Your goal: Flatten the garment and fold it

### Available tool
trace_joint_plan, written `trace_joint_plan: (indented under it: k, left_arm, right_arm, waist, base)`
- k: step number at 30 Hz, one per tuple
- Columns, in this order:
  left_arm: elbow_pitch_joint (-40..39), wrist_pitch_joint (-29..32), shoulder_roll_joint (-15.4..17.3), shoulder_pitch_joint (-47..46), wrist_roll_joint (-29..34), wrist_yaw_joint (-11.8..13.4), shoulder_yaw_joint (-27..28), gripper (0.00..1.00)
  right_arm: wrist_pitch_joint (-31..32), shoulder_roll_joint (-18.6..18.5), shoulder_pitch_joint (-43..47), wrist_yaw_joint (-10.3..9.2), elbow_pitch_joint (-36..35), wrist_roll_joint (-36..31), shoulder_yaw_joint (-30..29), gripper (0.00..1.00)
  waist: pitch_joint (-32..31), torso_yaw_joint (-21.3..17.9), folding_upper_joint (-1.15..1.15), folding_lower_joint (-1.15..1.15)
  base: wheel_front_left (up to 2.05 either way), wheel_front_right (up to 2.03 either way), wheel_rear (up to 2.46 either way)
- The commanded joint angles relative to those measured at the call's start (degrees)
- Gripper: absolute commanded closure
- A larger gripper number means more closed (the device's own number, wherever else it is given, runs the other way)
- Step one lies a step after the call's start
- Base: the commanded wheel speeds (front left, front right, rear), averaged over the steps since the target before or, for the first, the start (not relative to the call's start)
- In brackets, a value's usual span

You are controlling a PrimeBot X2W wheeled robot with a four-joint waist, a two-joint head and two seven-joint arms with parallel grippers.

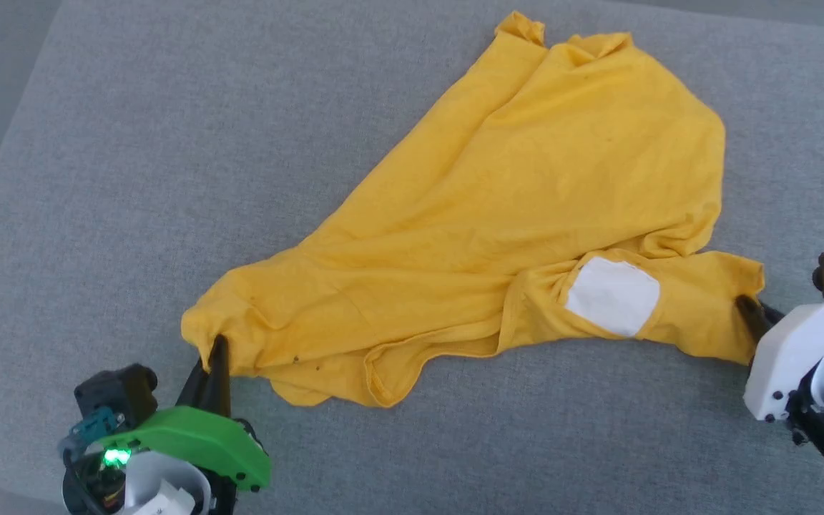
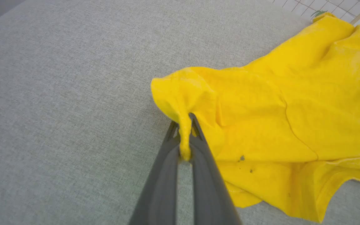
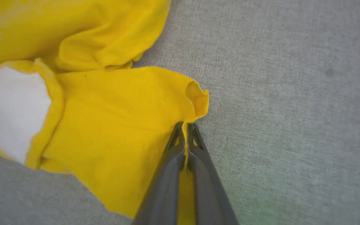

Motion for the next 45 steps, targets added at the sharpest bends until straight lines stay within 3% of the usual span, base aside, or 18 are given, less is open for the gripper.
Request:
trace_joint_plan:
  k: [1,10,17,29,38,45]
  left_arm:
    - [-0.13,0.18,0.29,-1.47,0.46,-0.52,-0.03,1.0]
    - [-2.39,1.69,1.34,-10.63,-0.99,-2.84,0.67,1.0]
    - [-1.45,6.41,5.18,-24.07,-0.62,-3.43,2.91,1.0]
    - [6.14,15.72,9.91,-46.81,0.45,-1.69,5.07,1.0]
    - [12.02,27.3,12.16,-57.74,1.56,-0.74,1.89,1.0]
    - [13.52,35.22,11.64,-62.57,1.17,3.03,1.42,1.0]
  right_arm:
    - [-1.02,1.07,0.58,-0.08,0.39,0.36,-0.3,1.0]
    - [-11.44,5.28,-7.4,-0.08,-4.95,1.06,-6.79,1.0]
    - [-14.29,2.57,-20.52,-0.08,-8.03,-0.2,-3.9,1.0]
    - [-14.84,-4.49,-42.16,-0.08,0.63,-2.97,5.06,1.0]
    - [-11.82,-5.38,-50.45,-0.08,7.63,-2.04,9.55,1.0]
    - [-7.65,-5.32,-54.03,-0.08,10.14,-1.19,12.65,1.0]
  waist:
    - [-1.59,-0.58,0.0,0.0]
    - [-8.19,-3.67,0.0,0.0]
    - [-12.27,-7.21,0.0,0.0]
    - [-16.63,-11.11,0.0,0.0]
    - [-17.47,-12.79,0.0,0.0]
    - [-13.29,-14.09,0.0,0.0]
  base:
    - [0.0,0.0,0.0]
    - [0.0,0.0,0.0]
    - [0.0,0.0,0.0]
    - [0.0,0.0,0.0]
    - [0.0,0.0,0.0]
    - [0.0,0.0,0.0]
